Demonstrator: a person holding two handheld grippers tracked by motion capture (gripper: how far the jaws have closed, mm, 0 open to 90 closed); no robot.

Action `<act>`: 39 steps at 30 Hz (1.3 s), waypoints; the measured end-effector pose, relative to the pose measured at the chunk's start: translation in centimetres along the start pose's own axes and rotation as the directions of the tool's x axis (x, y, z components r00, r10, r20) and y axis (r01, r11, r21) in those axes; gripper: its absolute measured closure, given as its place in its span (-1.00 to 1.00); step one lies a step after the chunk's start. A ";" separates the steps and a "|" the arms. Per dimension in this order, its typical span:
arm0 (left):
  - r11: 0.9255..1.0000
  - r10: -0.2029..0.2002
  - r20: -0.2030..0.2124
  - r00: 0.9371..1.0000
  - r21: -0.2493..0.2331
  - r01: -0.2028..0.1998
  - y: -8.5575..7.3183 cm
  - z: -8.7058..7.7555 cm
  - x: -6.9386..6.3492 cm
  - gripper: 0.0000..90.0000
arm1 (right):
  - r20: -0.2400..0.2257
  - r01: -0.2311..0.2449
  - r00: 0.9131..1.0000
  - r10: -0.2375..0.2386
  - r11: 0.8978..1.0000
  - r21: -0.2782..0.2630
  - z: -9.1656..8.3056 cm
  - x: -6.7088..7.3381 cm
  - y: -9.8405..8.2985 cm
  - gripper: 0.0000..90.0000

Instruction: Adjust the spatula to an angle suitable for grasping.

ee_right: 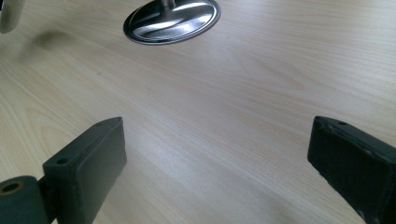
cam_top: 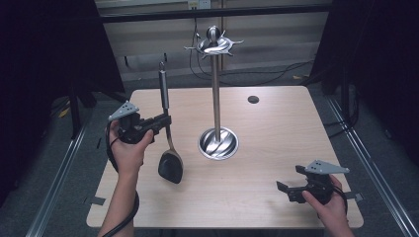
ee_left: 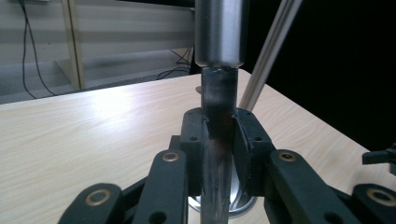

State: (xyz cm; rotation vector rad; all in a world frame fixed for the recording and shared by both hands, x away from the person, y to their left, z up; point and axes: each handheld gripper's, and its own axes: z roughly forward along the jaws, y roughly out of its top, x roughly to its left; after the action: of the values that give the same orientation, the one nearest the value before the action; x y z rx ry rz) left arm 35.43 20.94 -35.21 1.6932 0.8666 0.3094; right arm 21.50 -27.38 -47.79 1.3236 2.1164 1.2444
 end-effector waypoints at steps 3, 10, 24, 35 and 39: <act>1.000 0.003 0.005 1.000 0.000 -0.003 0.1 0.1 -0.4 0.68 | -0.002 0.003 1.000 -0.003 1.000 -0.002 0.0 0.0 0.0 -0.91; 1.000 0.012 0.018 1.000 -0.019 -0.012 0.2 0.0 -0.8 0.68 | -0.006 0.006 1.000 -0.006 1.000 0.000 0.1 0.1 0.0 -0.91; 0.999 0.023 0.030 0.999 -0.039 -0.022 0.5 0.1 -1.6 0.68 | -0.006 0.006 1.000 -0.006 1.000 0.000 0.1 0.1 0.0 -0.91; 0.997 0.042 0.065 0.997 -0.060 -0.038 1.1 0.4 -2.9 0.68 | -0.004 0.006 1.000 -0.006 1.000 -0.002 0.0 0.1 0.1 -0.91; 0.997 0.053 0.076 0.996 -0.057 -0.049 1.4 0.5 -3.4 0.68 | -0.007 0.008 1.000 -0.008 1.000 0.000 0.1 0.2 0.1 -0.91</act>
State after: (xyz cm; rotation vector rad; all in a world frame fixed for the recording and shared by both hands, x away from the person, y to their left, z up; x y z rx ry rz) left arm 33.90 18.17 -33.30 1.6675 0.7521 0.2979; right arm 21.49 -27.16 -47.75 1.3110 2.1243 1.2471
